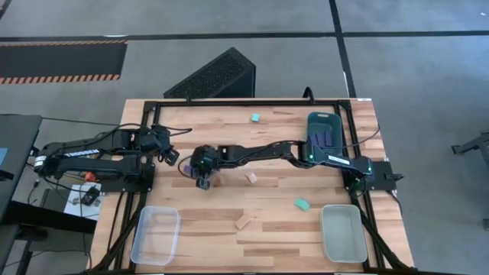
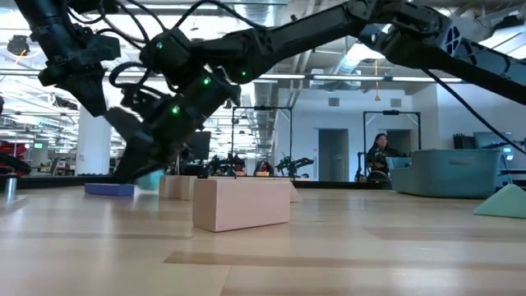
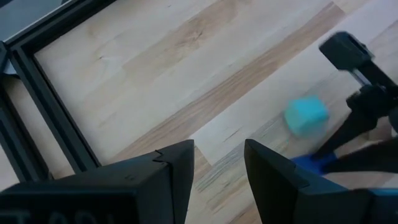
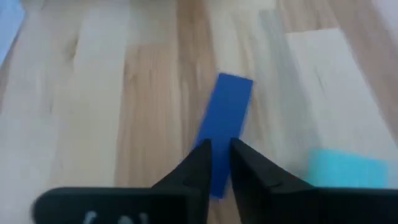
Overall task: Sort & place blocks by color
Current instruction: Put the blue block into the green bin
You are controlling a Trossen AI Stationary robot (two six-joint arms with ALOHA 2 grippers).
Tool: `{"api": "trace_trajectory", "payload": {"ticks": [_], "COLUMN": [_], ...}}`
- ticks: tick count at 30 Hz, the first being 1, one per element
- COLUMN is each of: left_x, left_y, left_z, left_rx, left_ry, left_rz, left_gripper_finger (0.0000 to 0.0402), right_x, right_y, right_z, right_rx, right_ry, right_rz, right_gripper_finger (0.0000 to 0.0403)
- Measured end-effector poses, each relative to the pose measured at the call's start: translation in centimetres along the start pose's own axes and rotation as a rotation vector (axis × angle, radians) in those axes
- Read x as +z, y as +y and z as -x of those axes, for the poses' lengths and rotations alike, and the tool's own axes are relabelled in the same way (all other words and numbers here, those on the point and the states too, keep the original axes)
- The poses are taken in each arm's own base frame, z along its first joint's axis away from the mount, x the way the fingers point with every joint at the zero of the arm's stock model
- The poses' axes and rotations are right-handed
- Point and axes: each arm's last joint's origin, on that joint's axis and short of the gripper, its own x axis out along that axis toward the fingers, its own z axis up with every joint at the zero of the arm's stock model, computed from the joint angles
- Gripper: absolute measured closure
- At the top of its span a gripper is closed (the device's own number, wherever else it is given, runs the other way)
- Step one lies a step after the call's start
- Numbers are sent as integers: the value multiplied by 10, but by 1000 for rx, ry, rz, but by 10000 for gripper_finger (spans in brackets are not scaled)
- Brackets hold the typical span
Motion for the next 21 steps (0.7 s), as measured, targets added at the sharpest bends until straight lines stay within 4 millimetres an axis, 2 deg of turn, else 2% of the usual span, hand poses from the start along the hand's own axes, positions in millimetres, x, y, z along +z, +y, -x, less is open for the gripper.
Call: {"api": "trace_trajectory", "payload": {"ticks": [8,12,15,21], "left_x": [0,0,0,0], "left_y": [0,0,0,0], "left_z": [0,0,0,0], "left_rx": [-7,-7,-7,-6], "left_ry": [9,9,9,9], "left_rz": [-3,-3,-3,-3], "left_gripper_finger": [274,274,274,274], "right_x": [-6,-8,-7,4], "right_y": [3,6,10,15], "right_z": [1,7,19,33], "right_rx": [21,22,18,-18], "right_ry": [59,125,189,160], "right_rz": [29,31,33,48], "right_gripper_finger": [394,391,383,377]}}
